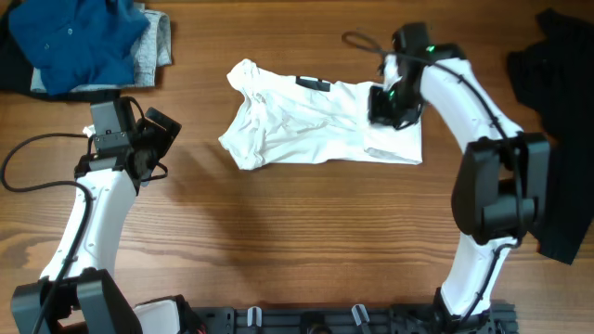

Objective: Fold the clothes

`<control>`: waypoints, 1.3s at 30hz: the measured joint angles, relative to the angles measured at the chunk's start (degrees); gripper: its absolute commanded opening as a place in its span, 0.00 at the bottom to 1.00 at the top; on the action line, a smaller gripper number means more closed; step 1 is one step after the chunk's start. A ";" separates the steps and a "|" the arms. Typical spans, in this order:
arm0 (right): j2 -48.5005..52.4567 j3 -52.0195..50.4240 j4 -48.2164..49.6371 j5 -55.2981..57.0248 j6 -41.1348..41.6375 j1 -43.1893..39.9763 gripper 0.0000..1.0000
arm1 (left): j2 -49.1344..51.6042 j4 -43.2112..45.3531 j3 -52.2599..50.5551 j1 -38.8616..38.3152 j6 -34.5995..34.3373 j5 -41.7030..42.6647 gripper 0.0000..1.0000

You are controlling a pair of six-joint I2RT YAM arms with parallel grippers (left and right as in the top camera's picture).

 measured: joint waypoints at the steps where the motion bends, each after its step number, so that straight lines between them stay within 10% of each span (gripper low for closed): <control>1: 0.28 -1.29 0.52 -1.11 0.00 0.42 0.06 | 0.00 0.00 0.00 0.00 0.00 -0.02 1.00; 10: 1.75 -4.66 1.75 -2.49 0.04 0.50 0.04 | 0.00 -0.02 0.00 0.00 0.00 0.02 0.96; 12: 0.98 -2.75 0.90 -2.49 0.00 0.07 0.24 | 0.00 -0.07 0.00 0.02 -0.15 0.61 0.88; 14: -1.53 0.17 0.28 -2.47 -0.48 -0.57 0.88 | 0.00 0.50 -0.02 0.02 -0.13 1.99 0.89; 15: -3.02 1.60 0.35 -2.49 -0.42 -0.90 0.99 | 0.00 1.42 -0.07 0.02 -0.15 3.23 0.91; 31: -17.35 10.62 -1.03 1.09 -1.18 -9.77 1.00 | 18.67 25.31 0.15 -2.91 5.79 32.92 1.00; 39: -17.35 10.62 -1.09 1.22 -1.53 -9.73 0.99 | 31.32 23.23 11.52 -3.50 9.77 40.98 1.00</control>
